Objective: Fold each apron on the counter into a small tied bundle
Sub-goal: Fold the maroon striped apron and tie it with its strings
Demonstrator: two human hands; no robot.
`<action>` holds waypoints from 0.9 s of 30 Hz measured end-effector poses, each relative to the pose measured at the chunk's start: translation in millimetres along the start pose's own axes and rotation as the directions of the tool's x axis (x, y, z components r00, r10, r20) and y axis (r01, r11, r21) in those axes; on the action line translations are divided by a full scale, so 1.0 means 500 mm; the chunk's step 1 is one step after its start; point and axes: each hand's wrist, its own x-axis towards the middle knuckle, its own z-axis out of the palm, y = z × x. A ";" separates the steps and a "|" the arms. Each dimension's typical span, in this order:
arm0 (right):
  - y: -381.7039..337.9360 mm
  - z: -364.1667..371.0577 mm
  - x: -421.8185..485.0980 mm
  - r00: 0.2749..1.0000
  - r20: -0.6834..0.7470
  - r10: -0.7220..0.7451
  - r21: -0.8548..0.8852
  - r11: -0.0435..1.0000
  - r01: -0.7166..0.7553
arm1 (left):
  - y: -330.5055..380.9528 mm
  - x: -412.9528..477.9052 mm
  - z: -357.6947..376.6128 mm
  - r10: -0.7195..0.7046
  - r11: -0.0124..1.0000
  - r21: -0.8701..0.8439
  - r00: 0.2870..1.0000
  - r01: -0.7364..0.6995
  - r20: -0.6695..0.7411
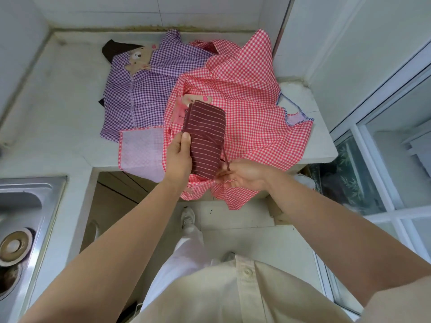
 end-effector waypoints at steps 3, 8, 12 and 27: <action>-0.039 0.001 0.044 0.987 -0.157 -0.045 -0.045 0.998 0.038 | 0.001 0.077 -0.026 -0.015 1.000 -0.027 0.991 0.011 -0.131; -0.152 -0.029 0.147 0.881 -0.466 -0.080 0.352 0.897 0.267 | 0.018 0.208 -0.055 -0.088 0.990 -0.127 0.984 0.069 -0.156; -0.251 -0.025 0.213 0.869 -0.487 -0.087 0.795 0.368 0.483 | 0.043 0.296 -0.072 -0.069 0.995 -0.085 0.993 0.061 -0.098; -0.325 -0.032 0.309 0.944 -0.296 -0.146 -0.045 0.989 0.138 | 0.012 0.421 -0.125 -0.239 0.954 0.214 0.965 0.211 0.111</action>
